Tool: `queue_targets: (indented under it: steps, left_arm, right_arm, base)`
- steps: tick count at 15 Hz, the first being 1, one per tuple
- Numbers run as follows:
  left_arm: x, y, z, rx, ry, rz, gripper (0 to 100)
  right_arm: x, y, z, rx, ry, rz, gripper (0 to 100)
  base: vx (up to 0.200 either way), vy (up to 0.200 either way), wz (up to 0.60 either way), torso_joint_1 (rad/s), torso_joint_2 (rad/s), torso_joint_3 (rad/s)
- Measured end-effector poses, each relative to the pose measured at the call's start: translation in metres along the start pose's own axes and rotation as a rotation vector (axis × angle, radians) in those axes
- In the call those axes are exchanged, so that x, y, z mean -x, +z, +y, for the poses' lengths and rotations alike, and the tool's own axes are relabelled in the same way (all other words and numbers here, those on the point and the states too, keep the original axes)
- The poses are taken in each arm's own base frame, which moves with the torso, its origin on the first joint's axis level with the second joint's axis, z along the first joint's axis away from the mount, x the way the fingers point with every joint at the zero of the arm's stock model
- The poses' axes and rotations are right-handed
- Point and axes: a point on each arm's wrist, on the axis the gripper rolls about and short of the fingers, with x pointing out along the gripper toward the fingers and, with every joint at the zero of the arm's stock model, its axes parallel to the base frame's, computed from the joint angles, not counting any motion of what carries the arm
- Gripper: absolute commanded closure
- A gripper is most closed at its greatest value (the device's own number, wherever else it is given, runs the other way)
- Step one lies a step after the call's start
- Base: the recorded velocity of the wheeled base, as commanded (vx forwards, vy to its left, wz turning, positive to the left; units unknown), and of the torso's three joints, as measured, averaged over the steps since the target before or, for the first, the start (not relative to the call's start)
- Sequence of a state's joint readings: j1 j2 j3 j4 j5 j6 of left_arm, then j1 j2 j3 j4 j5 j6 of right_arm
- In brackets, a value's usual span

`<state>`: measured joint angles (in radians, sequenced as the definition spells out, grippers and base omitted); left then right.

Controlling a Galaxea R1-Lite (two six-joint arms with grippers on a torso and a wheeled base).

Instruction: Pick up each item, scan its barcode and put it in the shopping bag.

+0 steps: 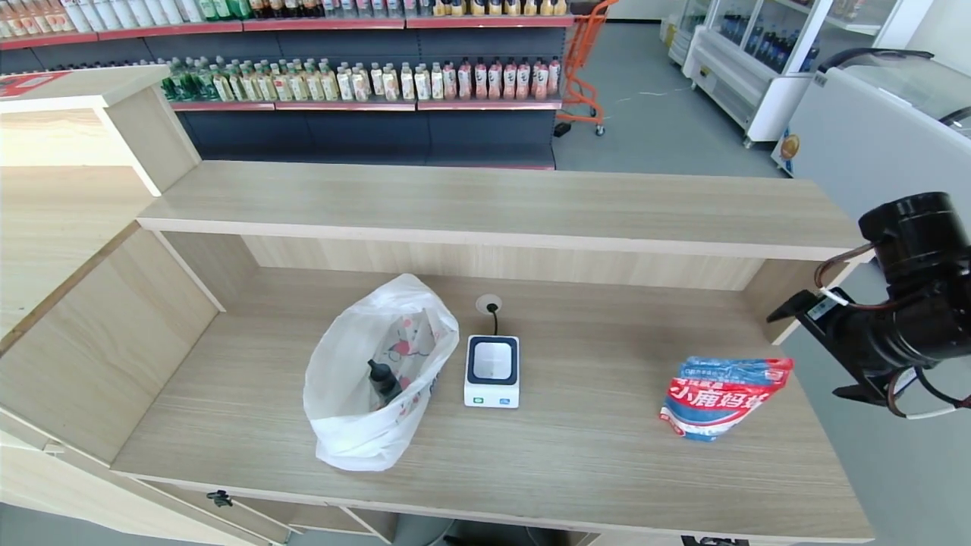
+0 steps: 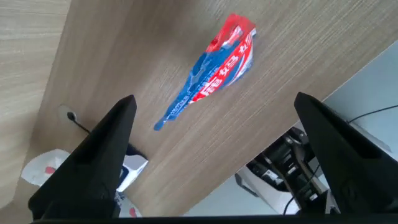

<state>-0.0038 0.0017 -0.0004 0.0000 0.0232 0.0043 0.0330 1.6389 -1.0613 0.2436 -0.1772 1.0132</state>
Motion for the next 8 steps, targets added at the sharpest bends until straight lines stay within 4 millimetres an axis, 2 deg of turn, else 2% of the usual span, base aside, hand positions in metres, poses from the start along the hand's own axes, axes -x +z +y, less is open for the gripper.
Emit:
queue_targets:
  steps: [5,8]
  left_arm:
    - [0.000,0.000,0.000,0.000,0.000,0.000,0]
    - [0.000,0.000,0.000,0.000,0.001,0.000,0]
  right_arm:
    - [-0.049,-0.002,0.012,-0.024,-0.113,-0.027,0]
    - [-0.089,-0.024,0.031,0.021,-0.101,-0.008,0]
  base:
    - [0.000,0.000,0.00,0.000,0.00,0.000]
    - [0.000,0.000,0.00,0.000,0.00,0.000]
